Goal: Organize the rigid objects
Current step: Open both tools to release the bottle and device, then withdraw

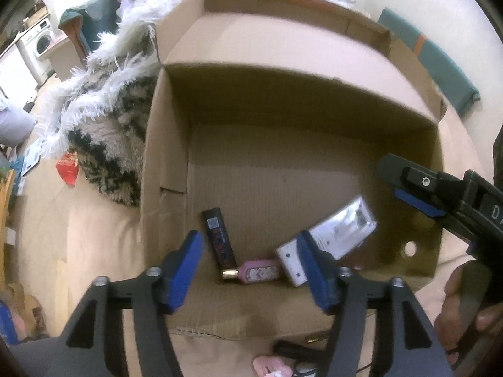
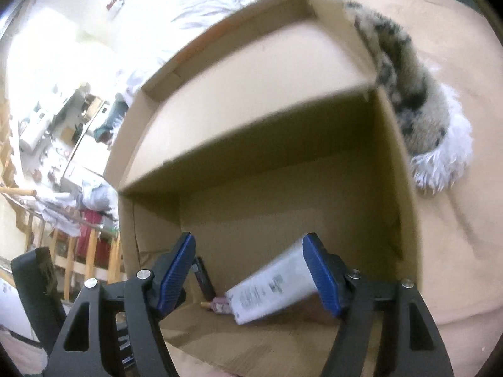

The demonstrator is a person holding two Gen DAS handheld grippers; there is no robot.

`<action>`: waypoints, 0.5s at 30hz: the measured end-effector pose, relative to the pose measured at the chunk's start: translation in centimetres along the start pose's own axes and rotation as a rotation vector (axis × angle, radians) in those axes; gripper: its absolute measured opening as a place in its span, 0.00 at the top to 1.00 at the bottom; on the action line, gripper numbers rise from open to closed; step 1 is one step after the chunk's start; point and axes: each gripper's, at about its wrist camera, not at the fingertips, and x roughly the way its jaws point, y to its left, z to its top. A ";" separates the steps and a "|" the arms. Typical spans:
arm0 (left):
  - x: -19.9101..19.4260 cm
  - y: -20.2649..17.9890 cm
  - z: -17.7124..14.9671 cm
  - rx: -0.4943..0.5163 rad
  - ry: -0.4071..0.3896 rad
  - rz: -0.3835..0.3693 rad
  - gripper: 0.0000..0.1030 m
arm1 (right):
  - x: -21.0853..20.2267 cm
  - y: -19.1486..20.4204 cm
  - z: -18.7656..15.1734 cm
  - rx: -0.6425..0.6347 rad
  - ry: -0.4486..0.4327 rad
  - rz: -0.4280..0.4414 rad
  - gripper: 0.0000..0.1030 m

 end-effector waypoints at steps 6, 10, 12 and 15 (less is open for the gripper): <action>-0.5 0.8 0.3 -0.027 -0.013 0.002 0.36 | -0.1 1.1 0.2 -0.062 -0.008 -0.013 0.15; -0.3 1.0 0.5 -0.039 0.002 -0.003 0.36 | 0.5 1.5 -0.2 -0.075 0.018 -0.025 0.15; -0.3 1.0 0.6 -0.035 0.000 0.008 0.36 | 0.5 1.5 -0.2 -0.076 0.020 -0.030 0.15; -0.4 0.8 0.5 -0.036 -0.005 0.017 0.36 | 0.6 1.5 -0.2 -0.072 0.024 -0.032 0.15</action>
